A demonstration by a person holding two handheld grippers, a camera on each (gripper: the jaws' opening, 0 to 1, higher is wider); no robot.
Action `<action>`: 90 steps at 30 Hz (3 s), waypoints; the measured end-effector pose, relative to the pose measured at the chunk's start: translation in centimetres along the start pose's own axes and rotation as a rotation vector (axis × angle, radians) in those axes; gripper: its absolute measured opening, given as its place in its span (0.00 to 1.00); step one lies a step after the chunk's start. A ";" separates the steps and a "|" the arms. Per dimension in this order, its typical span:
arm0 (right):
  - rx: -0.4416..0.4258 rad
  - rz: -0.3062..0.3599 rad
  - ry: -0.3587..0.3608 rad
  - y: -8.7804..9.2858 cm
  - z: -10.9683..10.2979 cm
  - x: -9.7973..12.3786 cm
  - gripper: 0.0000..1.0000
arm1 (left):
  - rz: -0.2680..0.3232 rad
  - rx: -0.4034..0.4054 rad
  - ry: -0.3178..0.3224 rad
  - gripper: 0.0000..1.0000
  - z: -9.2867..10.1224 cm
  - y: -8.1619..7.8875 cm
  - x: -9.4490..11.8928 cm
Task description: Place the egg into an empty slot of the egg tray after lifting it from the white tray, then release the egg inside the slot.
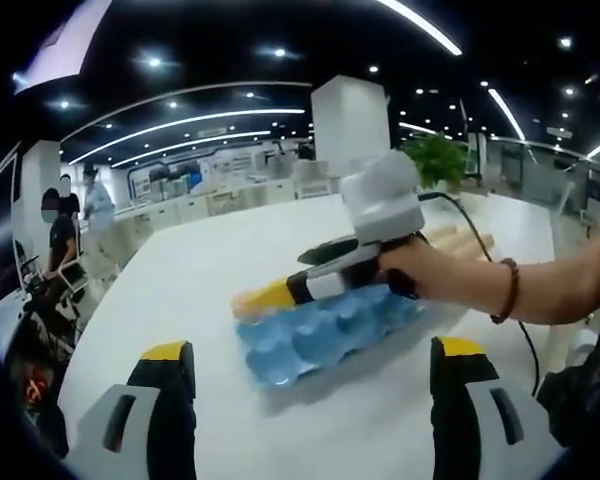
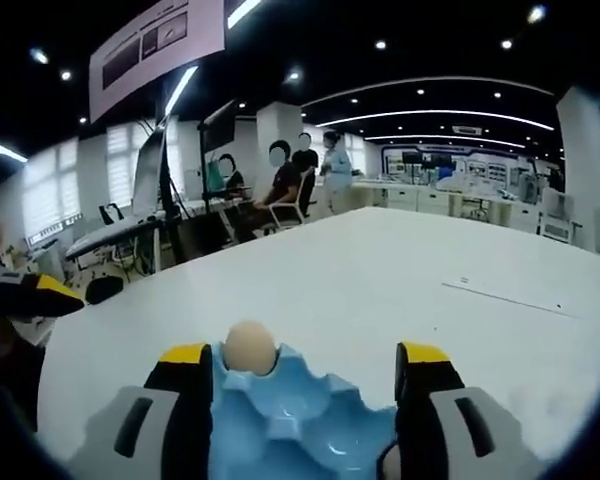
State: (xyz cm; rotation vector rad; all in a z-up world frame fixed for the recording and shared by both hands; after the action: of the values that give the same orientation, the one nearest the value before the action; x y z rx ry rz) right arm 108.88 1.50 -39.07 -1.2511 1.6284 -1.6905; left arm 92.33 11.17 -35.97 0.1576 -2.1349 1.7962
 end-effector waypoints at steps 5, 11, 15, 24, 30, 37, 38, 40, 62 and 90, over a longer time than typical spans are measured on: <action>0.010 0.010 0.018 -0.1 0.6 1.1 0.77 | -0.001 0.000 0.006 1.00 0.3 0.0 -0.2; -0.001 0.026 0.054 -0.3 1.6 3.1 0.76 | 0.002 0.007 0.007 1.00 0.4 -0.1 -0.3; 0.008 0.041 0.074 -0.7 1.9 4.4 0.77 | 0.000 -0.001 0.014 1.00 0.7 -0.1 -0.5; 0.009 0.041 0.115 -0.8 2.9 6.9 0.77 | 0.003 -0.003 0.027 1.00 1.3 -0.2 -0.7; 0.009 0.040 0.144 -0.4 3.8 8.6 0.77 | 0.007 -0.005 0.028 0.99 1.7 -0.4 -0.7; -0.006 0.040 0.181 0.3 4.8 10.0 0.77 | 0.007 -0.016 0.043 0.99 2.3 -0.5 -0.8; -0.005 0.038 0.188 0.5 5.0 10.2 0.77 | 0.009 -0.015 0.044 0.99 2.3 -0.6 -0.8; -0.009 0.036 0.199 0.8 5.4 10.6 0.77 | 0.006 -0.021 0.043 0.99 2.4 -0.5 -0.7; -0.106 0.068 0.279 2.0 8.7 15.9 0.75 | 0.014 -0.024 0.066 0.99 3.0 -0.9 -1.2; -0.168 0.038 0.448 4.9 12.4 21.7 0.65 | 0.023 -0.041 0.085 0.99 3.7 -1.1 -1.2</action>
State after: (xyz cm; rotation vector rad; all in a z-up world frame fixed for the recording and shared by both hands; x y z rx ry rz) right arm 108.04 -23.92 -39.18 -0.9477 2.0723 -1.9426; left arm 93.03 7.17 -35.90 0.0460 -2.1204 1.7381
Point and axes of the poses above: the point that each gripper's makers call its tool centre point, and the gripper's own axes: x roughly backward along the fingers, z roughly to its right, y roughly out of its underside, the point moved 6 cm from there along x, roughly backward along the fingers, and after that the axes turned 14 degrees about -y, right-handed, at the moved point
